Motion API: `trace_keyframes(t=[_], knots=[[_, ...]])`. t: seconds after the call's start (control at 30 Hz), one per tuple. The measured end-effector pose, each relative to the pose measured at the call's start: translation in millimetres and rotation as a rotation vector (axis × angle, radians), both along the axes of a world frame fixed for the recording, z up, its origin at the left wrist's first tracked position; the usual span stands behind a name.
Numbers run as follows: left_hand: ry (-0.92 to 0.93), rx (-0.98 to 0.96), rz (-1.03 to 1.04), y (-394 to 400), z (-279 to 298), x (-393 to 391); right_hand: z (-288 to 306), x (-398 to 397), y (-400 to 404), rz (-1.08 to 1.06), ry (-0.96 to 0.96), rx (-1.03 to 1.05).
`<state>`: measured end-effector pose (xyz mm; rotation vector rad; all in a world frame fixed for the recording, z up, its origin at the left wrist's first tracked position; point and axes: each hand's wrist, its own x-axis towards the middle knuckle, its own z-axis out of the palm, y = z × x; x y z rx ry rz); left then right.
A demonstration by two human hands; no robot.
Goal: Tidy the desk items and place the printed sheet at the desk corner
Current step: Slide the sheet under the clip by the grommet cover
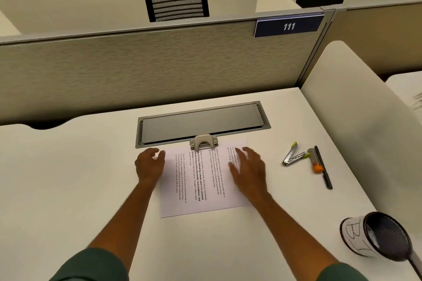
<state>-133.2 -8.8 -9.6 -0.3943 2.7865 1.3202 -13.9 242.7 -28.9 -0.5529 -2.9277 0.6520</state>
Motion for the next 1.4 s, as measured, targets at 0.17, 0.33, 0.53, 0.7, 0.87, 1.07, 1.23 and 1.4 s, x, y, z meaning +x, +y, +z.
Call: trace_keyframes(t=[0.17, 0.33, 0.53, 0.7, 0.87, 1.07, 1.23, 1.4], knots=[[0.078, -0.173, -0.238, 20.3, 10.0, -19.6, -20.4, 19.0, -56.5, 0.265, -0.050, 0.108], [0.058, -0.408, -0.459, 46.3, 14.3, -39.6, -35.2, 24.1, -93.0, 0.282, -0.098, 0.099], [0.019, -0.498, -0.602, 81.1, 12.8, -53.4, -48.8, 26.4, -104.2, 0.243, -0.159, 0.062], [-0.001, -0.541, -0.632, 104.3, 6.1, -68.2, -54.0, 25.6, -105.3, 0.234, -0.145, 0.074], [0.007, -0.567, -0.669, 121.3, -2.6, -85.8, -56.3, 24.4, -105.4, 0.236, -0.133, 0.092], [0.028, -0.606, -0.729, 136.7, -13.9, -97.2, -57.3, 22.8, -105.5, 0.238, -0.117, 0.105], [0.038, -0.654, -0.761, 143.3, -21.7, -99.7, -56.6, 22.5, -104.7, 0.238, -0.124, 0.103], [0.013, -0.687, -0.786, 143.2, -26.3, -101.1, -53.0, 21.0, -103.6, 0.241, -0.138, 0.100]])
